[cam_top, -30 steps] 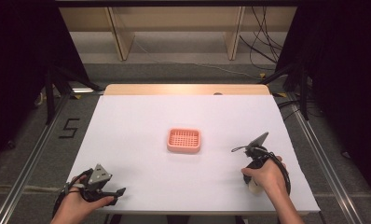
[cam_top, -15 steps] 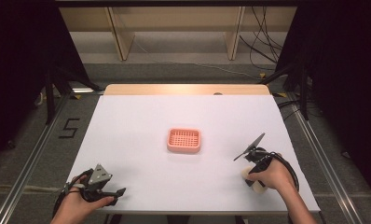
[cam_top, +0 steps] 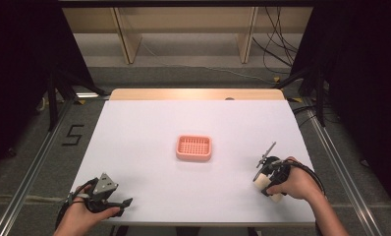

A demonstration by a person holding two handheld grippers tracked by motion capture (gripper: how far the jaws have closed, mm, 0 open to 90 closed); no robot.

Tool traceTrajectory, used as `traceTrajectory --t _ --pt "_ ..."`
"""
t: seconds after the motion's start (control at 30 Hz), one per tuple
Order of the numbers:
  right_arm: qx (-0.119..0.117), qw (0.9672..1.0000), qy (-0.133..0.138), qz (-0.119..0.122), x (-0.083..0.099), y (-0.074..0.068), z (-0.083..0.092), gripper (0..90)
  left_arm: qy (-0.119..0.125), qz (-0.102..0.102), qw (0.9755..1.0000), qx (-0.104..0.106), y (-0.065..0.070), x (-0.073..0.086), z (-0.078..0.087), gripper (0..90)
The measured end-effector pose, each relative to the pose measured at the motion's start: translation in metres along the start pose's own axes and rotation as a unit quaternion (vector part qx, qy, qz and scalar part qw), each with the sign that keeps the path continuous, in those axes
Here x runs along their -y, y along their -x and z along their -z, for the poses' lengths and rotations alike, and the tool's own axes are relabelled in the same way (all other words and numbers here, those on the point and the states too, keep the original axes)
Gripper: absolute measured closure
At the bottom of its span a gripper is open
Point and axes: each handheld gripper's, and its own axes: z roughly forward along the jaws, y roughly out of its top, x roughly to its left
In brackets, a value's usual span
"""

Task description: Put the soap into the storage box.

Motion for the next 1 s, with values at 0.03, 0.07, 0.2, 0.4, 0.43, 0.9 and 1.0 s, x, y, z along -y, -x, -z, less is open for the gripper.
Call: traceTrajectory --t 0.03,0.07,0.2,0.4,0.43,0.9,1.0 --pt "-0.007 0.9987 0.008 0.049 0.000 -0.004 0.001 50.3 0.000 -0.011 0.9999 0.000 -0.002 0.000 0.000 27.9" --pt "-0.007 0.9987 0.008 0.049 0.000 -0.004 0.001 50.3 0.000 -0.011 0.9999 0.000 -0.002 0.000 0.000 27.9" --pt "-0.002 0.9951 0.034 0.093 0.000 -0.003 0.007 50.4 -0.007 -0.006 1.0000 0.001 -0.001 0.000 0.000 27.9" --pt "0.003 0.9920 0.027 0.123 0.000 -0.001 0.012 50.4 0.000 0.005 1.0000 0.002 0.000 0.000 -0.001 27.9" --pt "0.004 0.9912 0.030 0.129 0.000 -0.001 0.014 50.5 -0.001 -0.010 0.9999 0.000 -0.002 0.000 -0.001 27.9" --pt "0.032 0.9917 0.048 0.115 -0.007 0.003 0.024 50.6 -0.001 -0.010 0.9999 0.001 -0.002 0.000 -0.001 27.9" --pt "0.021 0.9907 0.048 0.125 -0.008 0.005 0.025 50.6 -0.001 -0.009 1.0000 0.001 -0.002 0.000 -0.001 27.9"
